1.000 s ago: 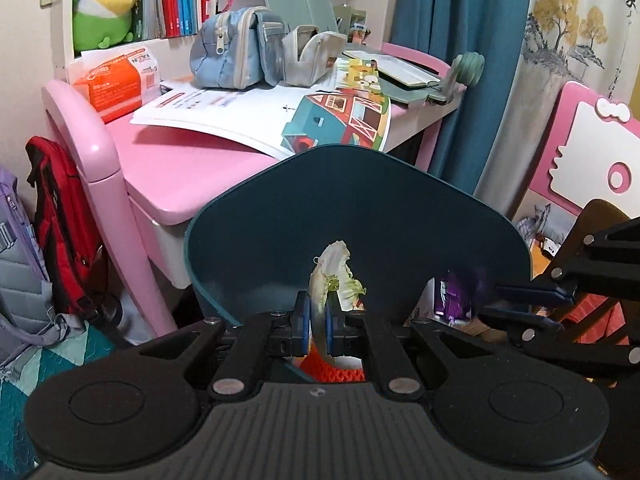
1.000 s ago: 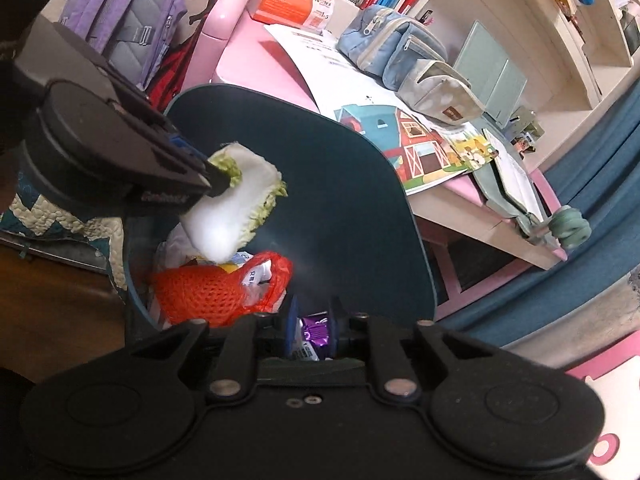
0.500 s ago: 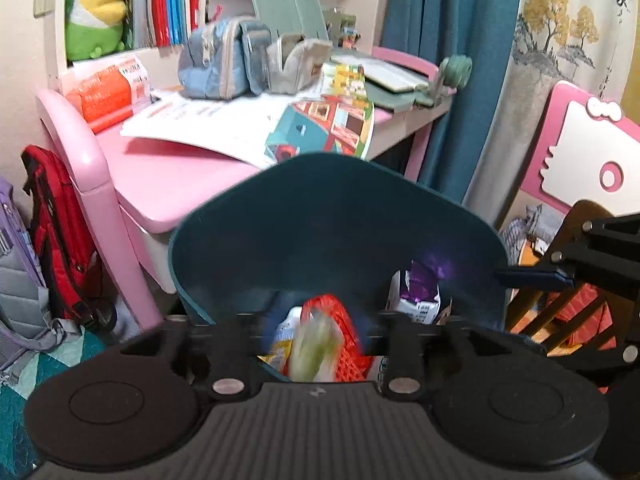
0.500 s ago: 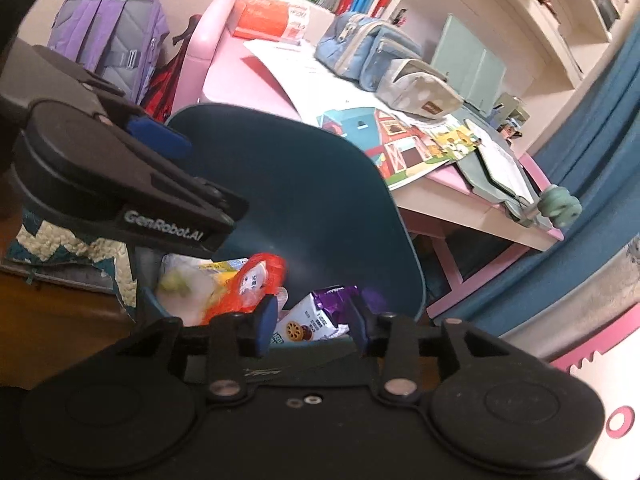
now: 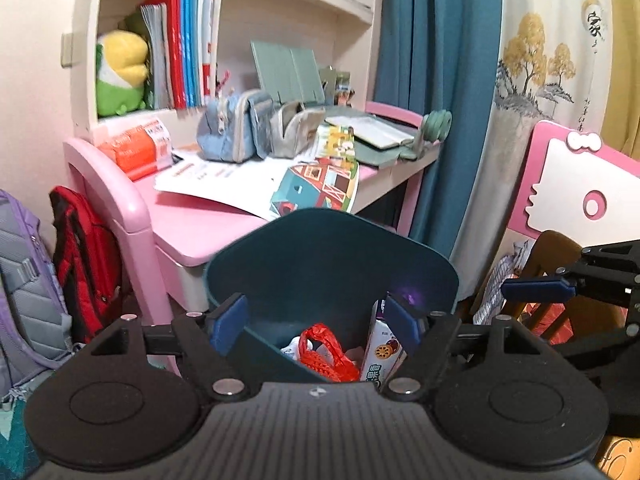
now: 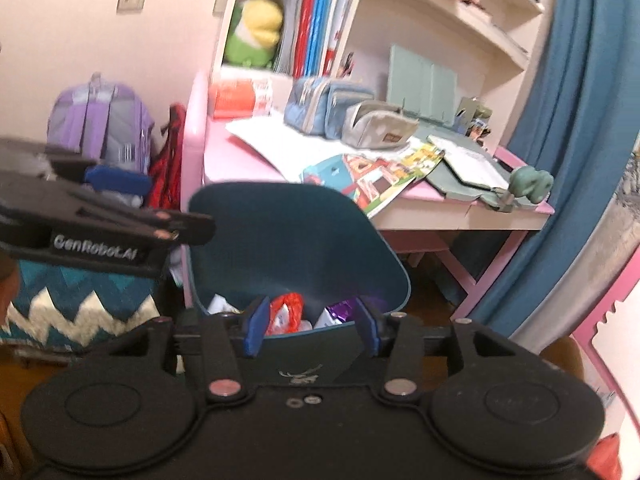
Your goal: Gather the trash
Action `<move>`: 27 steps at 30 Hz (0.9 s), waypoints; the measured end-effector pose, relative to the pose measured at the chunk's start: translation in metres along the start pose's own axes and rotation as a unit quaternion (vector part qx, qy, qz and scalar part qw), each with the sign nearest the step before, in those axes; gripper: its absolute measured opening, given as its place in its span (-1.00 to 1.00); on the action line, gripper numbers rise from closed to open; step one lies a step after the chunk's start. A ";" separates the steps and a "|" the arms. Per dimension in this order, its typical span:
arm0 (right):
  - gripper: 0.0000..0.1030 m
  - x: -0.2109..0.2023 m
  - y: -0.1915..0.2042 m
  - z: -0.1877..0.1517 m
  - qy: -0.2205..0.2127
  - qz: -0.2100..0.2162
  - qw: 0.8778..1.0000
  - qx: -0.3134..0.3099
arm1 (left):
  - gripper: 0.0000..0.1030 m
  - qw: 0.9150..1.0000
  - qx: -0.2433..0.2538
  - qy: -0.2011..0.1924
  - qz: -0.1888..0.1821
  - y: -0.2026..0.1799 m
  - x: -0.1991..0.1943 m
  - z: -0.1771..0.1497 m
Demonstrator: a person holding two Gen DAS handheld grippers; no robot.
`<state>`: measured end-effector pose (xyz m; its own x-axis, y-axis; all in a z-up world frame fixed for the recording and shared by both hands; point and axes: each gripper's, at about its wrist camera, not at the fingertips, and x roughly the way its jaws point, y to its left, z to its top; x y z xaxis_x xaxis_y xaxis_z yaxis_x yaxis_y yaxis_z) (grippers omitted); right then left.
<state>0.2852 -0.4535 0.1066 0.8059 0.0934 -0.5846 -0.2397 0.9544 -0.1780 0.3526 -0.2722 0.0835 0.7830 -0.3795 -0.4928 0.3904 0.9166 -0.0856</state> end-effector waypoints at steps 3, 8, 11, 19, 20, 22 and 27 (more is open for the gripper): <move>-0.07 -0.018 0.001 -0.003 -0.022 0.009 0.999 0.022 | 0.48 1.000 0.000 -0.015 0.000 0.001 -0.019 -0.004; -0.01 -0.042 0.007 -0.009 -0.051 0.026 0.998 0.041 | 0.48 0.999 -0.009 -0.042 -0.002 0.005 -0.051 -0.013; 0.04 -0.055 0.012 -0.015 -0.071 0.036 0.996 0.046 | 0.61 0.998 -0.012 -0.058 -0.004 0.007 -0.068 -0.019; 0.09 -0.077 0.020 -0.029 -0.109 0.058 0.990 0.069 | 0.95 0.996 -0.003 -0.090 -0.006 0.008 -0.102 -0.040; 0.09 -0.079 0.020 -0.031 -0.111 0.061 0.989 0.073 | 0.96 0.995 -0.003 -0.096 -0.008 0.008 -0.106 -0.042; 0.10 -0.083 0.020 -0.035 -0.116 0.066 0.988 0.083 | 0.96 0.995 0.000 -0.101 -0.013 0.008 -0.111 -0.046; 0.11 -0.093 0.020 -0.044 -0.129 0.073 0.983 0.105 | 0.97 0.995 0.002 -0.101 -0.022 0.007 -0.121 -0.053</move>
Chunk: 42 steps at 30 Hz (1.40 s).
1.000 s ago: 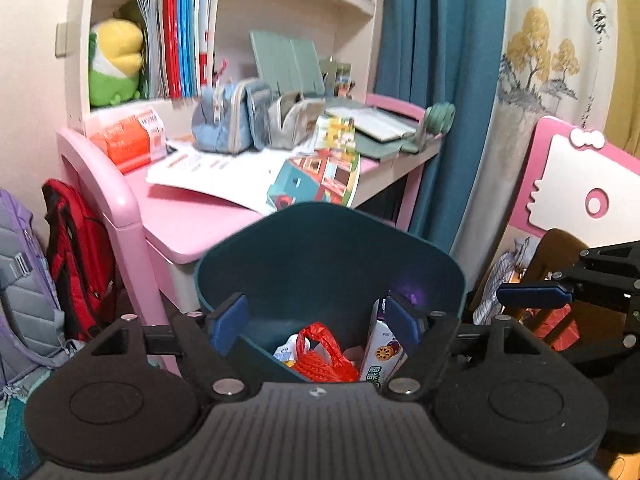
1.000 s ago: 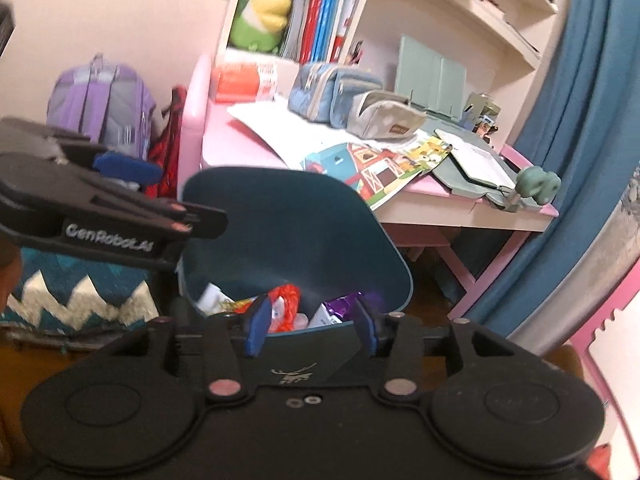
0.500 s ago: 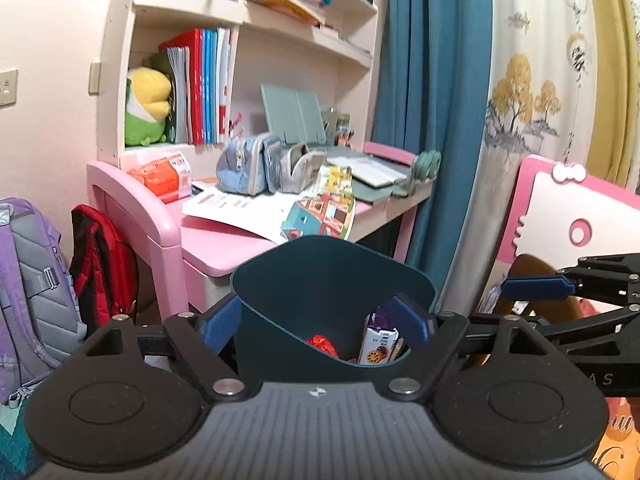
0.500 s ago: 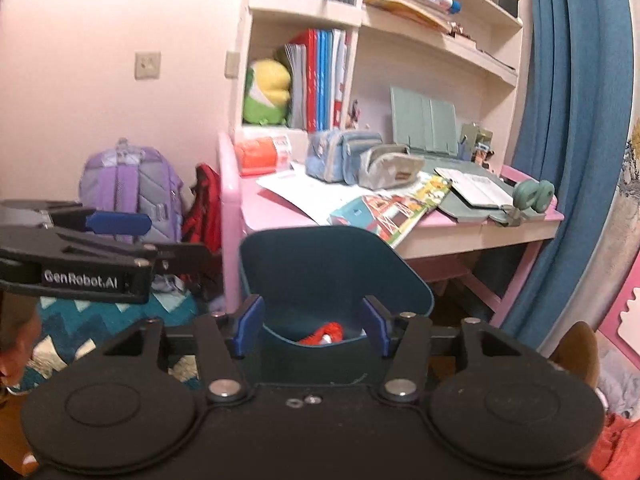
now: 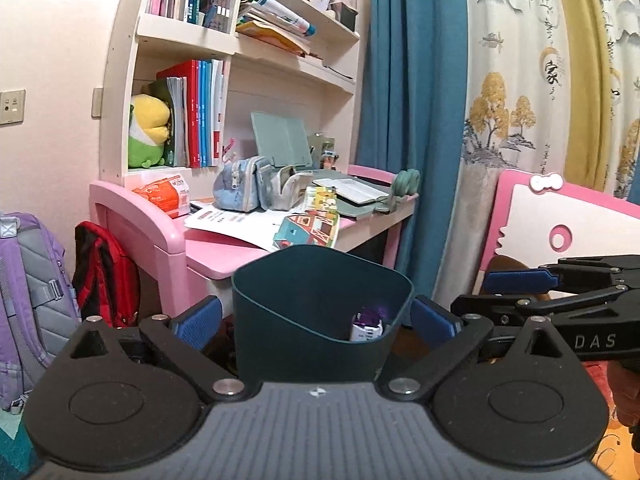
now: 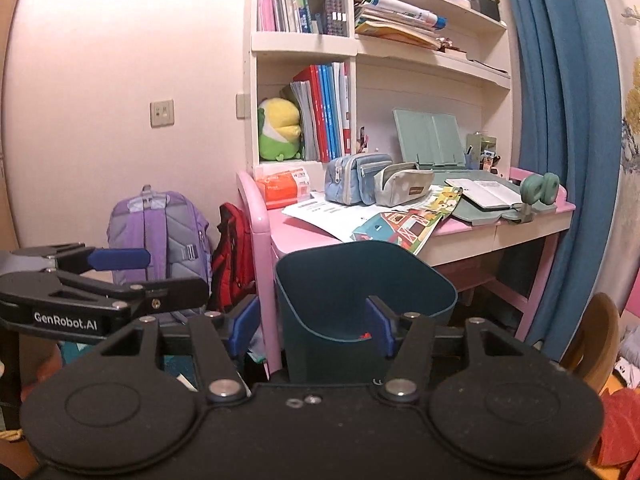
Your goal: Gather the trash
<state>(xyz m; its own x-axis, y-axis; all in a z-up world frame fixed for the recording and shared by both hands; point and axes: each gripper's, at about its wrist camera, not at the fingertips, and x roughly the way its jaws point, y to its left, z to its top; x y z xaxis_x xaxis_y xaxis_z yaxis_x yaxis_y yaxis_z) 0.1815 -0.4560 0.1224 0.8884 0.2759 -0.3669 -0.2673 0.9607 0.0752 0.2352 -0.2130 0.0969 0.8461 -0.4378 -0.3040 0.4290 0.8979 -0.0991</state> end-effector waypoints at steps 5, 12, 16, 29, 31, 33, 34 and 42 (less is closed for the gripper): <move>0.11 -0.012 0.003 -0.003 -0.009 -0.002 1.000 0.003 | 0.97 1.000 0.009 -0.006 -0.010 -0.006 -0.009 -0.002; 0.12 -0.026 0.003 -0.006 -0.015 -0.011 1.000 0.014 | 0.97 1.000 0.015 -0.014 -0.024 -0.010 -0.016 -0.001; 0.12 -0.032 0.005 -0.006 -0.018 -0.014 1.000 0.015 | 0.97 0.999 0.015 -0.016 -0.032 -0.012 -0.020 0.000; 0.13 -0.039 0.013 -0.001 -0.012 -0.021 0.999 0.029 | 0.97 0.999 0.002 -0.003 -0.046 -0.007 -0.024 -0.001; 0.13 -0.039 0.014 0.001 -0.011 -0.021 0.999 0.031 | 0.97 0.999 -0.001 0.000 -0.043 -0.005 -0.025 0.002; 0.13 -0.040 0.014 0.002 -0.009 -0.024 0.999 0.033 | 0.97 0.999 -0.003 -0.001 -0.045 -0.004 -0.027 0.004; 0.13 -0.041 0.014 0.003 -0.007 -0.025 0.999 0.034 | 0.97 0.999 -0.006 -0.001 -0.046 -0.003 -0.028 0.006; 0.14 -0.049 0.015 0.010 -0.008 -0.031 0.999 0.031 | 0.97 0.998 -0.022 0.002 -0.058 0.000 -0.035 0.020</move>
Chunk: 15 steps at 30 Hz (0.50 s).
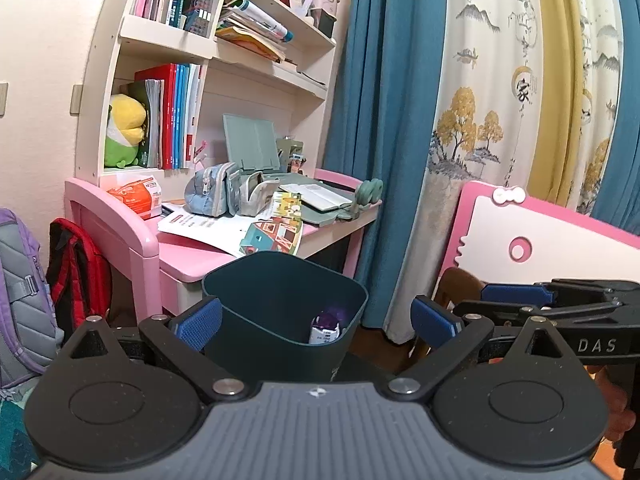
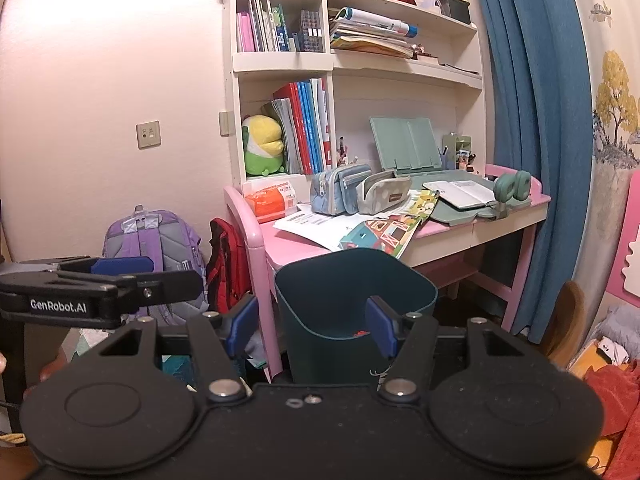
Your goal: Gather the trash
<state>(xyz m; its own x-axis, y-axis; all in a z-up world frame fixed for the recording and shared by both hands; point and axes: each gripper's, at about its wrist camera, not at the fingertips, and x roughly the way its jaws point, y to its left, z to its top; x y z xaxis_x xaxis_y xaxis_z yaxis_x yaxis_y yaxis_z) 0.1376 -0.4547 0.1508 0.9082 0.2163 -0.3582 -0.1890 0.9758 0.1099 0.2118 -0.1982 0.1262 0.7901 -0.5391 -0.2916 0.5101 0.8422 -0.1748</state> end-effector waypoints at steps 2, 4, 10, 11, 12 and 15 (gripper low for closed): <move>0.14 -0.004 0.002 0.000 -0.001 0.000 1.000 -0.002 | 0.97 1.000 -0.002 -0.001 -0.002 0.000 -0.002 0.004; 0.14 -0.008 0.003 0.000 -0.004 0.001 1.000 -0.002 | 0.97 1.000 0.000 -0.005 -0.002 0.000 -0.005 0.006; 0.14 -0.020 0.007 0.001 -0.009 0.004 1.000 -0.006 | 0.97 1.000 0.000 -0.012 -0.005 -0.005 -0.014 0.009; 0.14 -0.022 0.008 0.001 -0.009 0.005 1.000 -0.007 | 0.97 1.000 0.003 -0.012 -0.003 -0.006 -0.014 0.009; 0.14 -0.024 0.008 0.001 -0.010 0.005 1.000 -0.007 | 0.97 1.000 0.006 -0.012 -0.001 -0.007 -0.015 0.008; 0.14 -0.029 0.011 0.001 -0.012 0.007 1.000 -0.009 | 0.97 1.000 0.011 -0.018 0.003 -0.011 -0.020 0.007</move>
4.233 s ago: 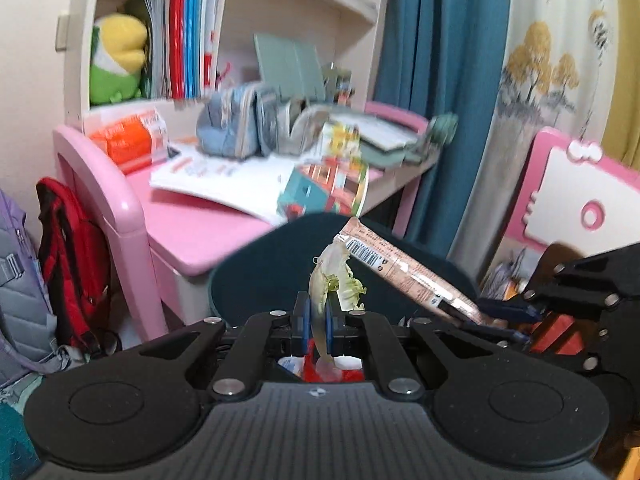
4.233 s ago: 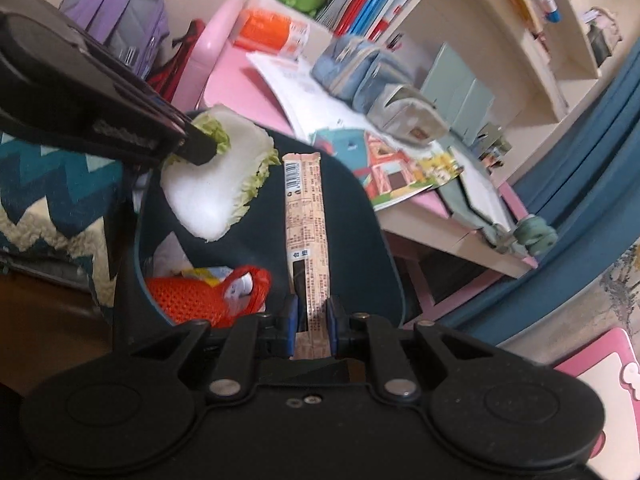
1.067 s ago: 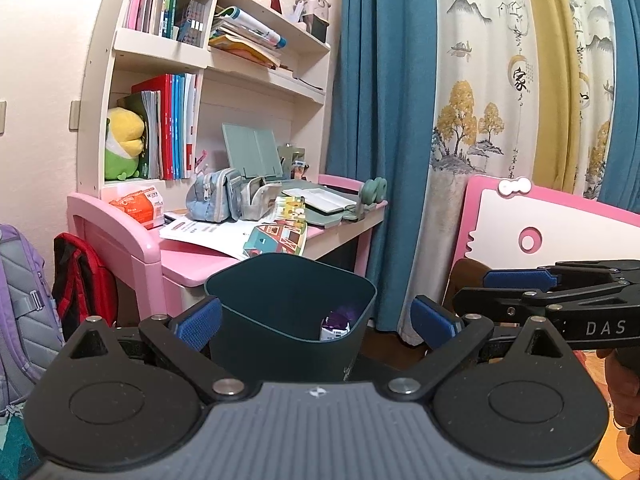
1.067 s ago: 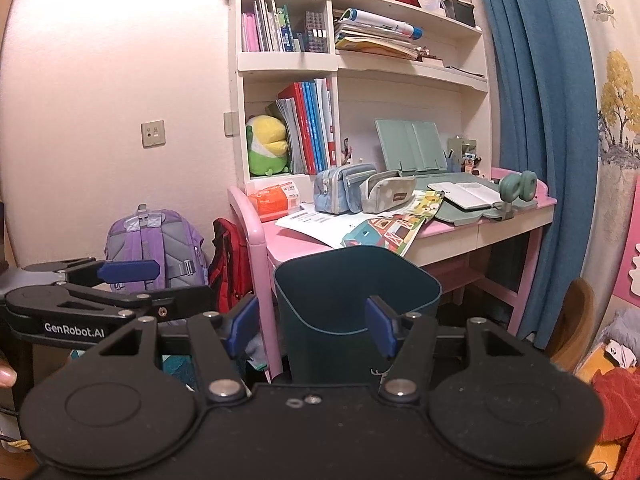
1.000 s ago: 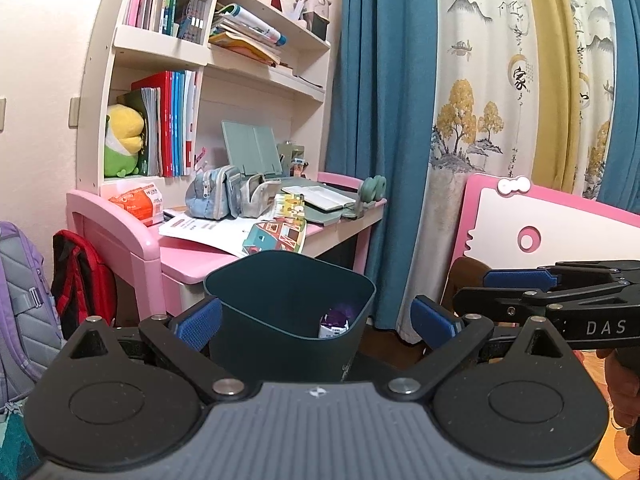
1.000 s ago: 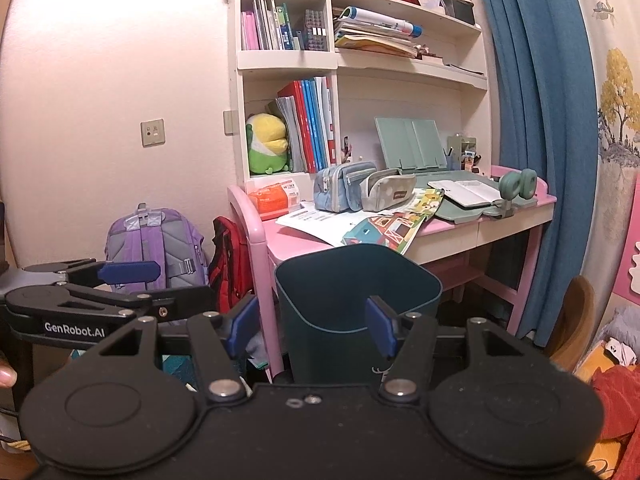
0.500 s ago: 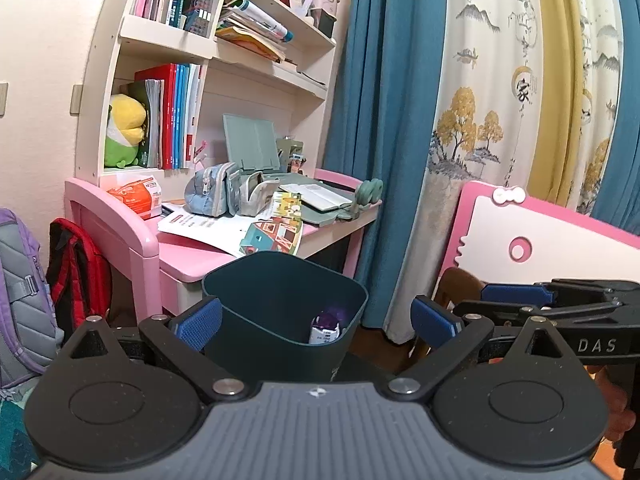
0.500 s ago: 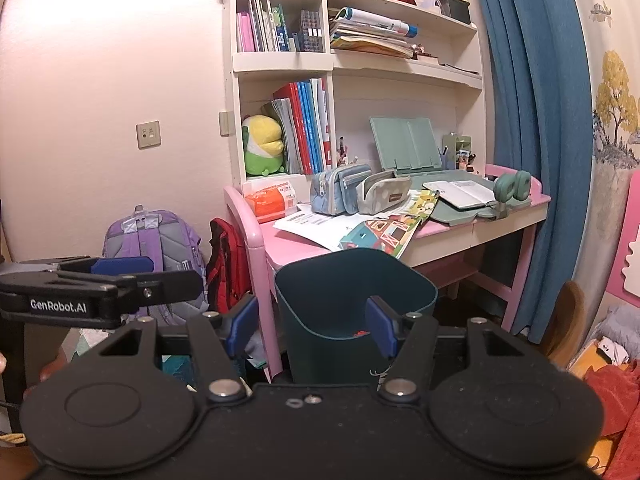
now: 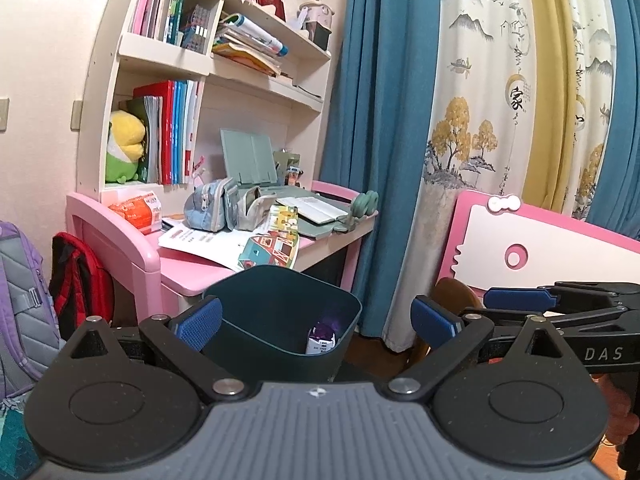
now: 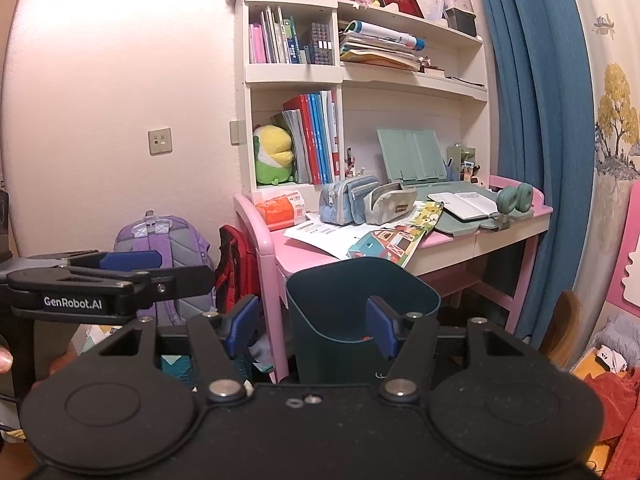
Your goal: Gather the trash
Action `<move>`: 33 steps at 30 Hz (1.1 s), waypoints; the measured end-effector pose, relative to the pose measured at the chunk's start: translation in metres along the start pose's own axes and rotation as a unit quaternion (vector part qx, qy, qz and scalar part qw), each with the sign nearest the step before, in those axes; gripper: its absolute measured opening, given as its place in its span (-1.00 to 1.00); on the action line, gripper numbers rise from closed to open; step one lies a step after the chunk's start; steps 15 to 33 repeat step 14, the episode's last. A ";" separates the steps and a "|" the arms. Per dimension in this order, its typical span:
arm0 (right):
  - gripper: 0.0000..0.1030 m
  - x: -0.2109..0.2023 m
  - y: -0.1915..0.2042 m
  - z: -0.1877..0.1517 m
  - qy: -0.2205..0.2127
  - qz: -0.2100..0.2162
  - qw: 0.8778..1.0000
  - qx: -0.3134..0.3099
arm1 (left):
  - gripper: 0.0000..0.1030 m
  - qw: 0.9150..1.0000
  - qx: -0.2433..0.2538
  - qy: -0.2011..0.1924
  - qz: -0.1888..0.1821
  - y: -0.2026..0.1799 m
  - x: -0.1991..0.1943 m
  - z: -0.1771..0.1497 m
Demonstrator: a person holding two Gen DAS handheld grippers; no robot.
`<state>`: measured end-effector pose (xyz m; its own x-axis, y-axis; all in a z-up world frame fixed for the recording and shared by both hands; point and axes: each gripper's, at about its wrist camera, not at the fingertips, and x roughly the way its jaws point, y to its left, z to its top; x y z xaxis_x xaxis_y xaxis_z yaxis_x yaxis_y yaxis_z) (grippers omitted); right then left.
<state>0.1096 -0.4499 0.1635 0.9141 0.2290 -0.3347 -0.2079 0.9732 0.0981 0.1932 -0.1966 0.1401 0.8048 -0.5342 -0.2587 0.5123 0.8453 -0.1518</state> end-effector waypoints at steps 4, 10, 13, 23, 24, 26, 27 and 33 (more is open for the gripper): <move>0.14 -0.006 0.003 0.000 -0.003 0.001 1.000 0.001 | 0.97 1.000 0.002 -0.010 0.000 -0.003 -0.008 0.001; 0.14 -0.016 0.008 -0.002 -0.005 0.004 1.000 0.000 | 0.97 1.000 -0.004 -0.020 0.003 -0.004 -0.021 -0.001; 0.15 -0.018 0.013 -0.003 -0.004 0.006 1.000 -0.001 | 0.97 1.000 -0.007 -0.022 0.006 -0.002 -0.027 -0.003; 0.15 -0.018 0.015 -0.003 -0.003 0.006 1.000 -0.002 | 0.97 1.000 -0.009 -0.022 0.007 -0.001 -0.029 -0.004; 0.15 -0.018 0.015 -0.003 -0.003 0.006 1.000 -0.002 | 0.97 1.000 -0.009 -0.022 0.007 -0.001 -0.029 -0.004; 0.15 -0.018 0.015 -0.003 -0.003 0.006 1.000 -0.002 | 0.97 1.000 -0.009 -0.022 0.007 -0.001 -0.029 -0.004; 0.15 -0.018 0.015 -0.003 -0.003 0.006 1.000 -0.002 | 0.97 1.000 -0.009 -0.022 0.007 -0.001 -0.029 -0.004; 0.15 -0.018 0.015 -0.003 -0.003 0.006 1.000 -0.002 | 0.97 1.000 -0.009 -0.022 0.007 -0.001 -0.029 -0.004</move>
